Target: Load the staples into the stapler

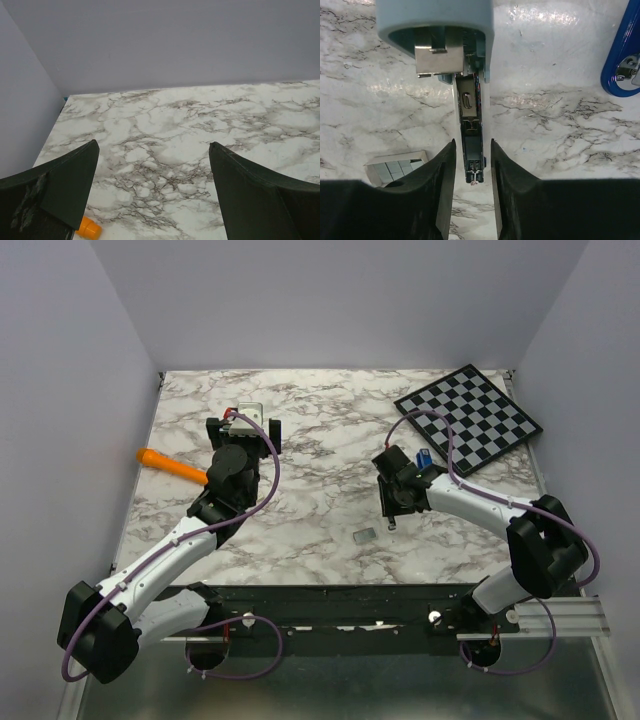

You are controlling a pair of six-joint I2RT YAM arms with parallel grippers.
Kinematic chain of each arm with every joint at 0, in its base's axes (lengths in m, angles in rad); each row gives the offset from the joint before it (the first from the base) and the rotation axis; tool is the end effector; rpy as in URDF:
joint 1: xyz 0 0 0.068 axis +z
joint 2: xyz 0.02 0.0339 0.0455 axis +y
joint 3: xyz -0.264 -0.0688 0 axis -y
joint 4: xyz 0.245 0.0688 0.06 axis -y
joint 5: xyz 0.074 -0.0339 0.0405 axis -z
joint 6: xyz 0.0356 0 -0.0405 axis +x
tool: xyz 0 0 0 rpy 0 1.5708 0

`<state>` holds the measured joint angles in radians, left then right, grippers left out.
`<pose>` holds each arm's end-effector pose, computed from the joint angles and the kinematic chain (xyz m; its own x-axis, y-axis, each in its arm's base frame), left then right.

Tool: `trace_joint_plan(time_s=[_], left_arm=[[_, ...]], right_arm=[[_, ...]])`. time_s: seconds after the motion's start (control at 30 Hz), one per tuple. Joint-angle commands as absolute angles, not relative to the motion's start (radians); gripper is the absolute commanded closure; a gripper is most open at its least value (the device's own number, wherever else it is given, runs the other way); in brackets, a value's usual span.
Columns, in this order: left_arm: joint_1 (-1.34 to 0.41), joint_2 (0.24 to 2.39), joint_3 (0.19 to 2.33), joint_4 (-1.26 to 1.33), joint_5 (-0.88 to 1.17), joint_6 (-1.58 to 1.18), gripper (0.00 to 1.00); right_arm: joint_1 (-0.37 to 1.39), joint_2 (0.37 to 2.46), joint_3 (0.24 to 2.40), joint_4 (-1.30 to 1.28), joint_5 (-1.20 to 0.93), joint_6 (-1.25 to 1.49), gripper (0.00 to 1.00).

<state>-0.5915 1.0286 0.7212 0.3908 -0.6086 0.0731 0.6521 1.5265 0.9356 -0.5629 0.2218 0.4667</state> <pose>0.2092 -0.1160 0.3313 0.0678 0.0266 -0.9973 -0.0205 0.9995 0.0253 0.2346 0.1693 0.1912 -0.8835 -0.1223 -0.4522 -0.1385 0.9904 0.0026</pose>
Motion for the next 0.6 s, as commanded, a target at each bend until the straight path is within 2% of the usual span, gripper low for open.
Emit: trace_joint_plan(time_s=[0.0, 0.47, 0.57], left_arm=[[-0.600, 1.029, 0.713, 0.387, -0.586, 0.061, 0.01], [-0.600, 1.020, 0.713, 0.387, -0.580, 0.058, 0.01], [-0.600, 1.019, 0.712, 0.385, -0.557, 0.057, 0.01]], right_arm=[[0.646, 1.516, 0.943, -0.574, 0.235, 0.460, 0.57], [0.612, 1.505, 1.014, -0.586, 0.259, 0.463, 0.55], [0.609, 1.482, 1.054, -0.606, 0.253, 0.459, 0.46]])
